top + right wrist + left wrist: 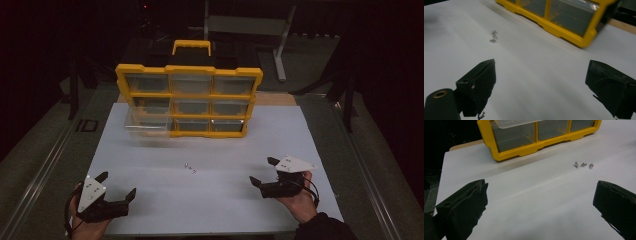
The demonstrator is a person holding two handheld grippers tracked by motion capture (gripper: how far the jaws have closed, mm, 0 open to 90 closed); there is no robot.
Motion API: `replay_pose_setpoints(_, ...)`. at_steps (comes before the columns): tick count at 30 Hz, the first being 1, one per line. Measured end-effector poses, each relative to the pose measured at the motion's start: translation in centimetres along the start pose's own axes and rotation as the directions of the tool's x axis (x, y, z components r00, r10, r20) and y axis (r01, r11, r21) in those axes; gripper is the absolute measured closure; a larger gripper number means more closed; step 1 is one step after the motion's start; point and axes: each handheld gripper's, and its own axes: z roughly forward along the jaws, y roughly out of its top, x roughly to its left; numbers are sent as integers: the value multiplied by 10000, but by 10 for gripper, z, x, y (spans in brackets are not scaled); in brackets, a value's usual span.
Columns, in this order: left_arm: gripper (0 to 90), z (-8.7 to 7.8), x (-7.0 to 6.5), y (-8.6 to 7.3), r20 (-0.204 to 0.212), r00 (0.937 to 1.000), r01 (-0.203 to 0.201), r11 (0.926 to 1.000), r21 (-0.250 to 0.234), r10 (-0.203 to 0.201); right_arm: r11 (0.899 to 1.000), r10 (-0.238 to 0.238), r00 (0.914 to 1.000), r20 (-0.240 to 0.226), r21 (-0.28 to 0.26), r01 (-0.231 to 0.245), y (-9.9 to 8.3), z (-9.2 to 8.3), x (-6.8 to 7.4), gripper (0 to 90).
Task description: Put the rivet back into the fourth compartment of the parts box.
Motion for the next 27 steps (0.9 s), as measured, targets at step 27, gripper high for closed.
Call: replay_pose_setpoints(27,0,-1,1,0,91,10000,-6,10000,-74,6,9824,-1769,9629,-2038,228,1853,110,100,48,99)
